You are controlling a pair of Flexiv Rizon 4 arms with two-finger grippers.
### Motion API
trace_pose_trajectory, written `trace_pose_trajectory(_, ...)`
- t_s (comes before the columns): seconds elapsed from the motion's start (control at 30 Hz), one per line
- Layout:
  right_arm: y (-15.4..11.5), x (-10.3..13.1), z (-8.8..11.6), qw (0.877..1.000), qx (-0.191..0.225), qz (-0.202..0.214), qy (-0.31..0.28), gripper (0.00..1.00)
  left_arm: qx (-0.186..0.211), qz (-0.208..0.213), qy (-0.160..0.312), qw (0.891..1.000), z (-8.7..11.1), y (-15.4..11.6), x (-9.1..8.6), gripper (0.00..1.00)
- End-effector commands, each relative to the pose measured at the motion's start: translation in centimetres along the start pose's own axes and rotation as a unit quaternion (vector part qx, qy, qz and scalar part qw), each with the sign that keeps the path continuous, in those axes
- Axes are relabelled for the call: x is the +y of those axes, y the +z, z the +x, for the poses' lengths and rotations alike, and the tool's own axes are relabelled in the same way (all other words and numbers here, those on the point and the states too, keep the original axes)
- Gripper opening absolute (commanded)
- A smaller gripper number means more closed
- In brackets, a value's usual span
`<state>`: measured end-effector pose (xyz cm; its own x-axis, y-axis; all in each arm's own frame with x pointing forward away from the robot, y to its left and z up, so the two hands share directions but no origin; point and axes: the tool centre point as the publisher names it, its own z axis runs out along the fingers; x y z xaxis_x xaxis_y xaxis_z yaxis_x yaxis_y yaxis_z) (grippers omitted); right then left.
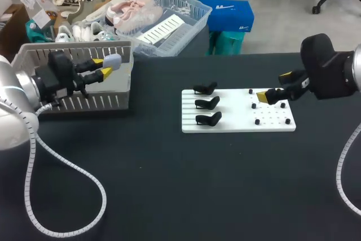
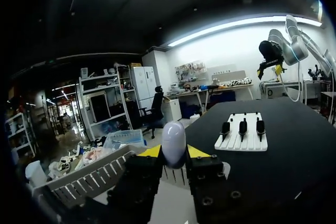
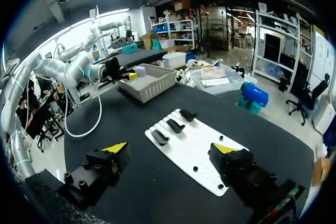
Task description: Pick up each earbud case from the left stands, insert the matching earbuds, close the lid, and place the case in the box.
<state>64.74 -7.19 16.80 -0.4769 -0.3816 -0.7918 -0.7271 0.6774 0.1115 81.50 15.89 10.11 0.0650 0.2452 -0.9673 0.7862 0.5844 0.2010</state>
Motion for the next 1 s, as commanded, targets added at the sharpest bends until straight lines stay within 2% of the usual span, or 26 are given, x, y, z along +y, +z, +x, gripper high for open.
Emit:
trace_pose_trajectory(0.03,0.1,0.1,0.0,1.0,0.0,0.002,0.0,1.0,0.022,-0.072,0.0,0.997,0.5,-0.1,0.9,0.0)
trace_pose_trajectory(0.13,0.1,0.1,0.0,1.0,0.0,0.002,0.0,1.0,0.036,-0.09,-0.024,0.995,1.0,-0.2,2.0,0.0)
trace_pose_trajectory(0.43,0.1,0.1,0.0,1.0,0.0,0.002,0.0,1.0,0.064,-0.093,-0.026,0.993,1.0,0.9,3.4,0.0)
trace_pose_trajectory(0.47,0.1,0.1,0.0,1.0,0.0,0.002,0.0,1.0,0.066,-0.093,-0.026,0.993,1.1,1.0,3.5,0.17)
trace_pose_trajectory(0.53,0.1,0.1,0.0,1.0,0.0,0.002,0.0,1.0,0.067,-0.093,-0.03,0.993,1.2,1.1,3.6,0.77)
trace_pose_trajectory(0.57,0.1,0.1,0.0,1.0,0.0,0.002,0.0,1.0,0.068,-0.094,-0.032,0.993,1.2,1.1,3.6,0.92)
trace_pose_trajectory(0.6,0.1,0.1,0.0,1.0,0.0,0.002,0.0,1.0,0.071,-0.094,-0.034,0.992,1.4,1.1,3.5,1.0)
trace_pose_trajectory(1.0,0.1,0.1,0.0,1.0,0.0,0.002,0.0,1.0,0.077,-0.11,-0.042,0.99,1.9,0.6,3.0,1.0)
